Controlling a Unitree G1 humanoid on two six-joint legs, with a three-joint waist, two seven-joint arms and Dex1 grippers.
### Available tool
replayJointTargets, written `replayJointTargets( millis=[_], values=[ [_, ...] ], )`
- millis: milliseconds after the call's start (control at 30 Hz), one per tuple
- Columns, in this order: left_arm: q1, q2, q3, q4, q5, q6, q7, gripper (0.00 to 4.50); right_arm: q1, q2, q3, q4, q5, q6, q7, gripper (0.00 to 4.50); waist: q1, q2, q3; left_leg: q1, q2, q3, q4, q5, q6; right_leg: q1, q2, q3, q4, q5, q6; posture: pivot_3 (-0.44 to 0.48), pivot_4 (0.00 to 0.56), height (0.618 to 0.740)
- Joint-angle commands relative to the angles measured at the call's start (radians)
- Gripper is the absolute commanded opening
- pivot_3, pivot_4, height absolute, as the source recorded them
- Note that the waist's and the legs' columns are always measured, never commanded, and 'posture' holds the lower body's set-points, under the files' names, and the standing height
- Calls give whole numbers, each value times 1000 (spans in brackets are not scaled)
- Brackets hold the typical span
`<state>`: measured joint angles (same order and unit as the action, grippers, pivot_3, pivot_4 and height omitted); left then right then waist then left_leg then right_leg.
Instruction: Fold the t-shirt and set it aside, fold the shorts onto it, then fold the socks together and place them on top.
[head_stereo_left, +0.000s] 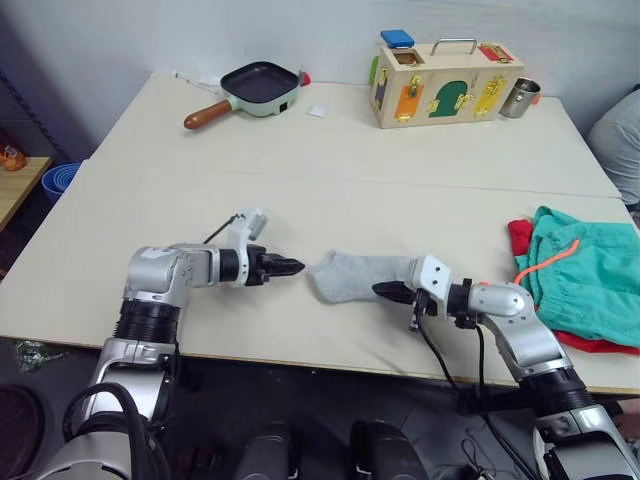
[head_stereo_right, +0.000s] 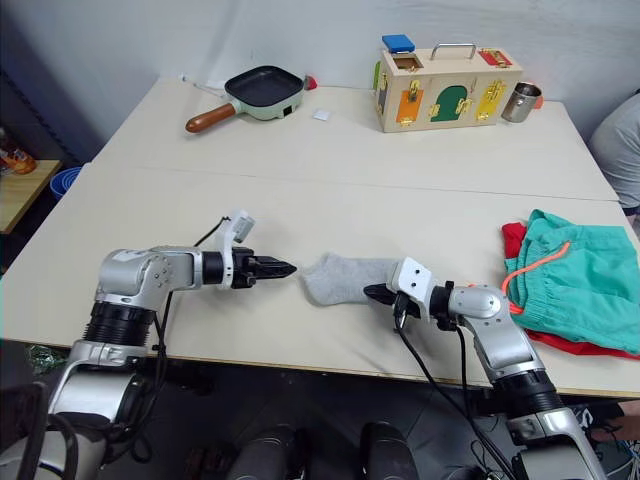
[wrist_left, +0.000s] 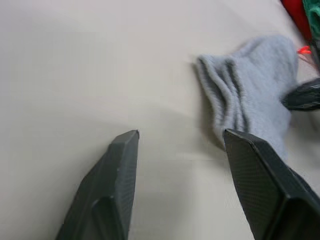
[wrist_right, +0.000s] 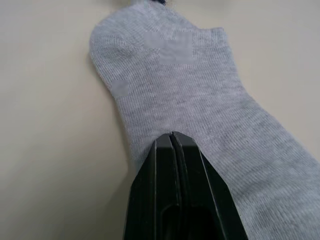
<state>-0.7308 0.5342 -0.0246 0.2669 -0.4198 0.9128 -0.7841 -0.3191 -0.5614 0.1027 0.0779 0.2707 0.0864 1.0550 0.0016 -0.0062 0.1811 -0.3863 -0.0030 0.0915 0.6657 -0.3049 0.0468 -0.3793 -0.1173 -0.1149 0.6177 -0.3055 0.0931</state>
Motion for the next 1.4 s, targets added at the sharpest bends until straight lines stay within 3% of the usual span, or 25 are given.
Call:
replayJointTargets(
  millis=[33,133,233,333,367,600,800,900,1200,1233,1400],
  values=[
    [-3,6,9,-51,-10,-242,-166,2623,40,-26,-143,-127,202,158,1,0,1,0,0,0,0,0,0,0,0,0,0,0,0,0,0,0,150,740],
    [0,-31,-28,-62,17,-381,-223,2035,77,-58,-233,-160,287,319,-62,0,9,0,0,0,-1,0,0,-1,1,1,-3,-1,-2,0,0,0,150,740],
    [-2,-94,-98,-15,108,-569,-224,1127,91,-112,-326,-181,437,534,-74,0,14,0,0,0,-1,0,0,-1,2,1,-4,-2,-6,0,0,0,150,740],
    [-21,-167,-145,84,181,-730,-212,120,71,-165,-335,-138,442,643,-100,945,21,0,0,0,-1,1,0,-1,3,1,-4,-3,-7,0,0,0,150,740],
    [-28,-189,-160,123,202,-761,-211,0,56,-186,-319,-118,435,684,-102,1236,20,0,0,-1,-1,1,0,-1,4,1,-4,-3,-7,0,0,0,150,740],
    [-70,-267,-216,362,341,-929,-153,0,-174,-170,-272,102,436,967,-200,3734,11,0,0,-4,-1,3,-1,-1,5,-5,-5,-3,-4,0,0,0,150,740],
    [-46,-278,-227,369,372,-935,-161,0,-263,-136,-171,174,379,1044,-206,3734,14,0,0,-10,-2,3,1,0,6,-11,-6,-4,3,0,0,0,150,740],
    [-33,-276,-221,356,371,-920,-162,0,-270,-115,-151,152,395,1085,-191,3136,13,0,0,-11,-2,3,3,0,7,-11,-6,-4,4,0,0,0,150,740],
    [3,-277,-208,324,367,-872,-162,0,-277,-70,-194,128,386,1083,-223,216,8,0,-1,-11,-2,3,3,0,6,-11,-6,-5,5,0,0,0,150,740],
    [5,-276,-208,322,368,-871,-163,0,-281,-80,-195,117,384,1086,-222,12,7,0,-1,-11,-2,3,3,0,6,-11,-6,-4,5,0,0,0,150,740],
    [7,-280,-209,317,370,-863,-163,0,-332,-113,-189,24,400,1159,-244,12,1,0,-1,-11,-2,3,3,0,7,-11,-6,-4,5,0,0,0,150,740]
  ],
)
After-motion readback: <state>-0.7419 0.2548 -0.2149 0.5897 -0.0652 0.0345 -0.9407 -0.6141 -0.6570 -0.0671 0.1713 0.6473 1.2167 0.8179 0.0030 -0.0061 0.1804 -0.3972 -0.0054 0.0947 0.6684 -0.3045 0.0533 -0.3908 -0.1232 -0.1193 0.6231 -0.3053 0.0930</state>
